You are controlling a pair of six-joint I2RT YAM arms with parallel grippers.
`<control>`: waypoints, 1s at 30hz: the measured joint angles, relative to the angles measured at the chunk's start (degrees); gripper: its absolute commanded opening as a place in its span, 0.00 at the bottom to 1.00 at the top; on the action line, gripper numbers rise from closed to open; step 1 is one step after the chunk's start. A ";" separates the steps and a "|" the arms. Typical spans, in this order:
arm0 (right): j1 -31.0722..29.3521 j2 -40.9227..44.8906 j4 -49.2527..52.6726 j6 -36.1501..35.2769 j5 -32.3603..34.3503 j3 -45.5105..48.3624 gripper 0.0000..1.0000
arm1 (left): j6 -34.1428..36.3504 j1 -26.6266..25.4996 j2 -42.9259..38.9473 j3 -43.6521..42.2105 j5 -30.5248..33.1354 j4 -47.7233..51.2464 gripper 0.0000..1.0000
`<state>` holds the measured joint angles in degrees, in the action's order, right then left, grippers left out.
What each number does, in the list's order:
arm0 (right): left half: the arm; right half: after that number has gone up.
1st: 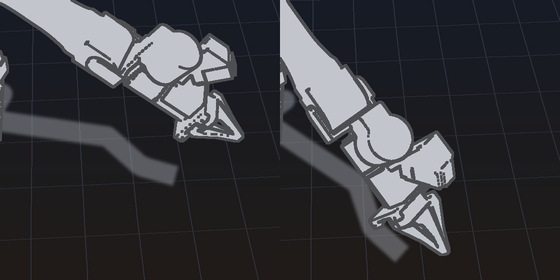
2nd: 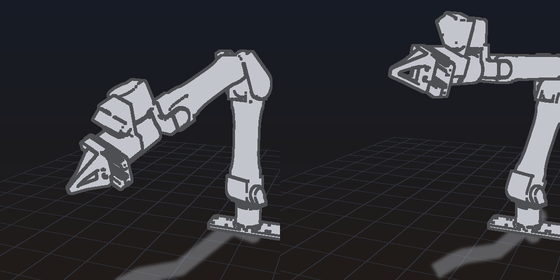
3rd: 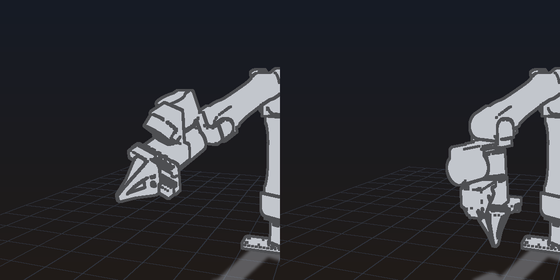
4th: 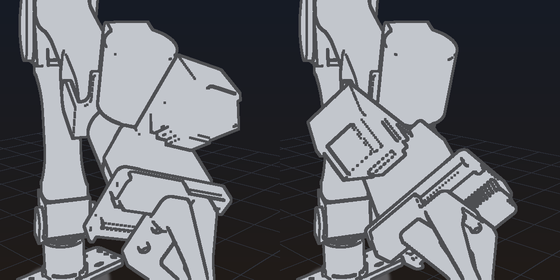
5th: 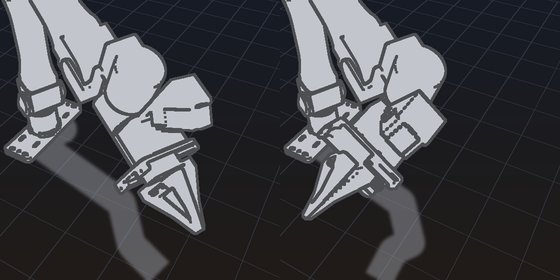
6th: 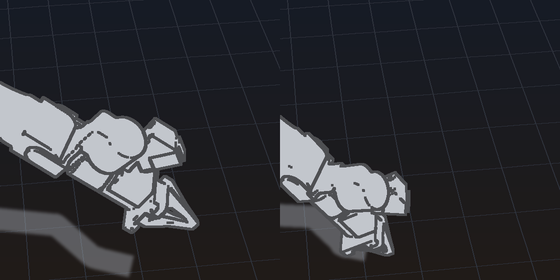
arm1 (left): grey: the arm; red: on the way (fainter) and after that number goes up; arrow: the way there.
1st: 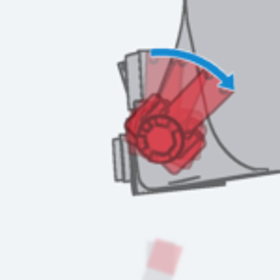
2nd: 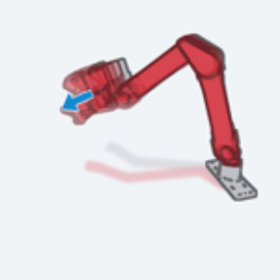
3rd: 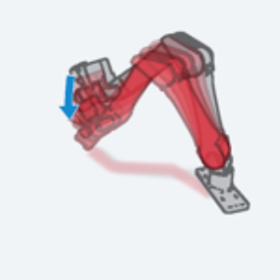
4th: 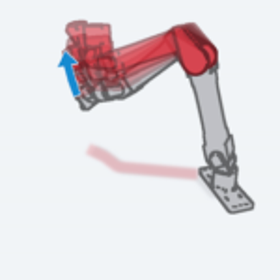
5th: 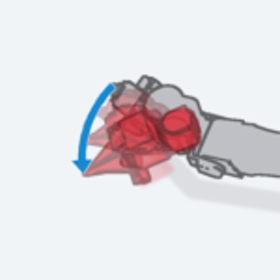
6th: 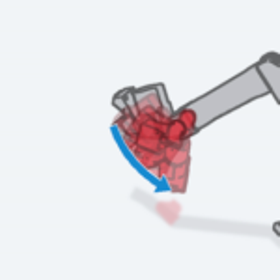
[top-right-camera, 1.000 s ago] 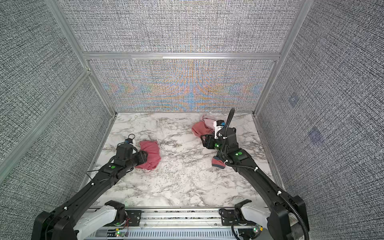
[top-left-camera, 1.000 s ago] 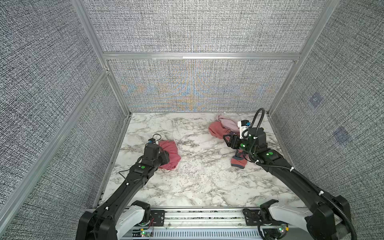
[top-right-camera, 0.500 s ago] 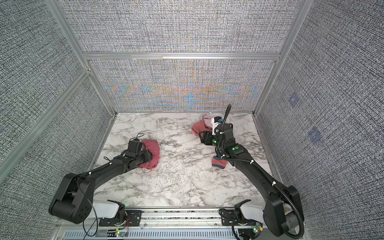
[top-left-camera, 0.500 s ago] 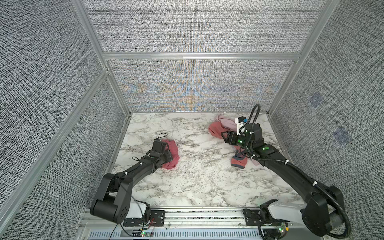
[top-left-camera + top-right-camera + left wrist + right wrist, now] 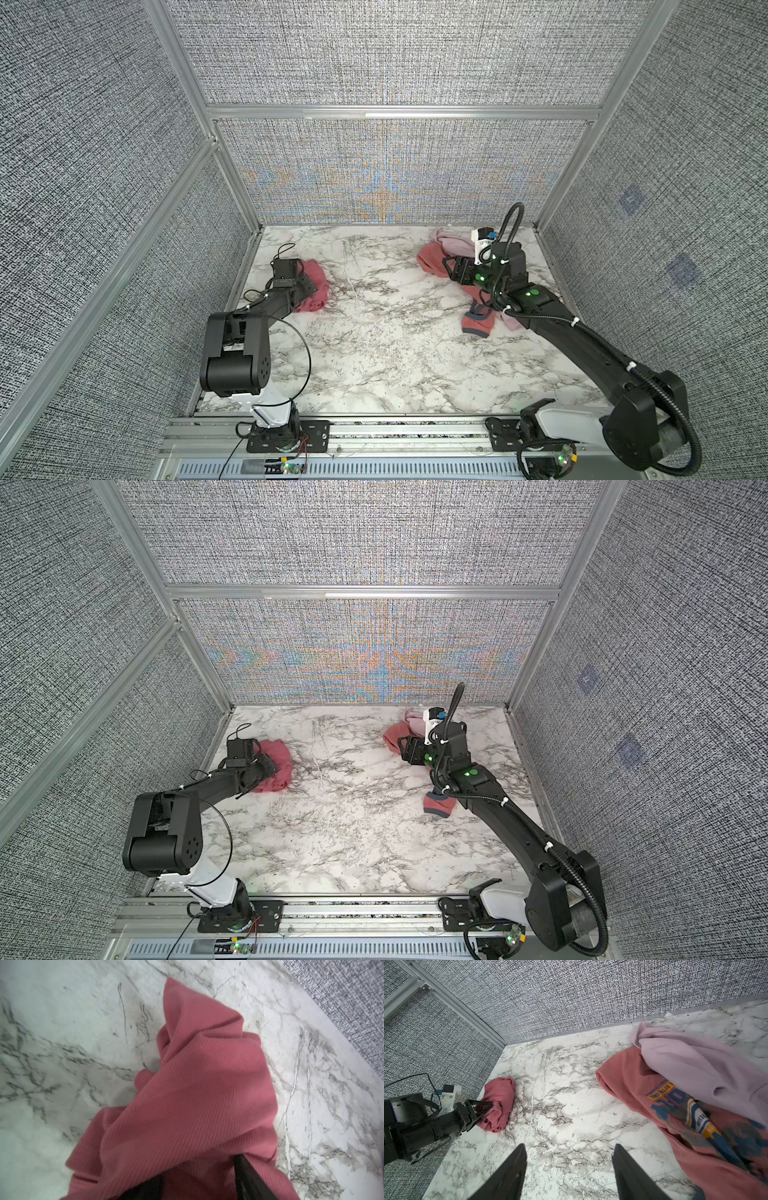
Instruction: Pick out a specific cloth from the pile
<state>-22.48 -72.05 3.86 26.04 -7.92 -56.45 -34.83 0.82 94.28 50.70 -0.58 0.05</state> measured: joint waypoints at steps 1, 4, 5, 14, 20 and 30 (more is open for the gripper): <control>0.00 0.31 0.02 0.00 0.00 0.22 0.67 | 0.22 0.26 -0.37 1.03 0.00 1.33 0.58; 0.00 1.07 0.15 0.00 0.17 0.76 0.67 | 1.51 0.50 -2.75 3.32 -0.09 3.10 0.58; 0.00 1.22 0.15 -0.02 0.17 0.83 0.67 | 1.97 0.44 -4.22 3.21 -0.74 3.37 0.58; 0.37 4.55 1.22 -1.90 5.35 0.92 0.68 | 7.02 -0.35 -22.51 -4.31 -0.20 4.59 0.60; 1.64 8.72 0.87 -6.03 17.88 5.97 0.73 | 12.35 -0.31 -32.65 -12.02 8.26 -1.86 0.66; 7.76 12.24 -13.73 -10.97 40.89 27.19 0.81 | 22.40 -0.35 -34.91 -24.35 15.15 -17.33 0.66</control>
<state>-14.72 -59.81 -9.87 15.07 32.97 -29.26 -12.43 0.47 59.37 26.35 14.57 -17.28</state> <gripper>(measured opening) 0.809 0.658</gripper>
